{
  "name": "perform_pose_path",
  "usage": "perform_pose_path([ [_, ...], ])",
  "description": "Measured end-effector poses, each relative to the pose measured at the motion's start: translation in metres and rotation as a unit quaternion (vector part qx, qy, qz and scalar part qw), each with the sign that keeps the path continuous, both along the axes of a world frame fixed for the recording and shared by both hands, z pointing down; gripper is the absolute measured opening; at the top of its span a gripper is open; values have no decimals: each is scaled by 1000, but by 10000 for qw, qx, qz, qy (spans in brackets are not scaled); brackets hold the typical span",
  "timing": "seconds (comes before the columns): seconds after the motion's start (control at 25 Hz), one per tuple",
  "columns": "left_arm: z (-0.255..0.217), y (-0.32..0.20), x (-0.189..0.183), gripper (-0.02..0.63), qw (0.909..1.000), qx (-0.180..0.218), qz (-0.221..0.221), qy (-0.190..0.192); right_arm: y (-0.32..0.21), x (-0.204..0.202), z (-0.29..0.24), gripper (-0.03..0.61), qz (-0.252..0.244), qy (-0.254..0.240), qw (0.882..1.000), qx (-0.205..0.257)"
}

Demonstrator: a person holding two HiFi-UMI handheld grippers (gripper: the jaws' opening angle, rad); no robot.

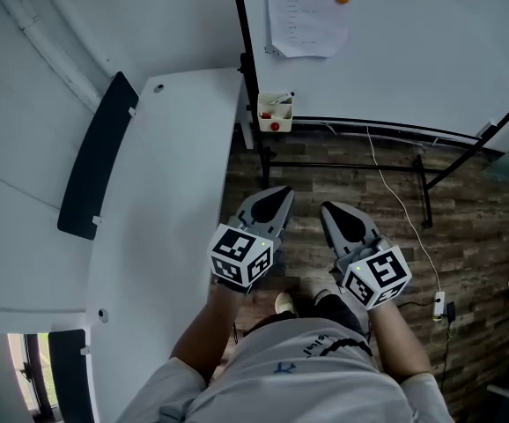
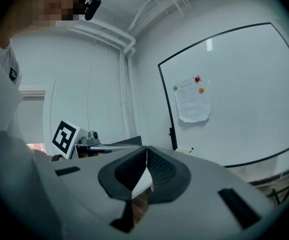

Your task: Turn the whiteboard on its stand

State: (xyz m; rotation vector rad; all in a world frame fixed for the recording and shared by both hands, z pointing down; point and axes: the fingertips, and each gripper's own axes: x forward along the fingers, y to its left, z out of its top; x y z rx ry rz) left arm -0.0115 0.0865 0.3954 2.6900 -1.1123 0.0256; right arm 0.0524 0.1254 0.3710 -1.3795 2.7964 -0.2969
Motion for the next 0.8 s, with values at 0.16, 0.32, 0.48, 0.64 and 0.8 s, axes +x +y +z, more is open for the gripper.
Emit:
perform_pose_path([
  [0.16,10,-24,-5,11,9999,-78,-124,-46,-32,-13,2,14,-48,-55,10000,8],
  [0.32,16,-54,-7,11,9996,-88,-242,-121,-73,-26,2,12,-162,-149,9997,102],
  [0.48,16,-100,-12,11,9988,-72,-443,-173,-119,-35,2,12,-428,-177,9988,183],
  [0.64,11,-153,-13,11,9976,-5,-638,-264,-169,-31,-4,14,-619,-251,9976,201],
  [0.8,9,-200,-16,11,9960,35,-832,-320,-214,-27,-6,14,-829,-349,9958,156],
])
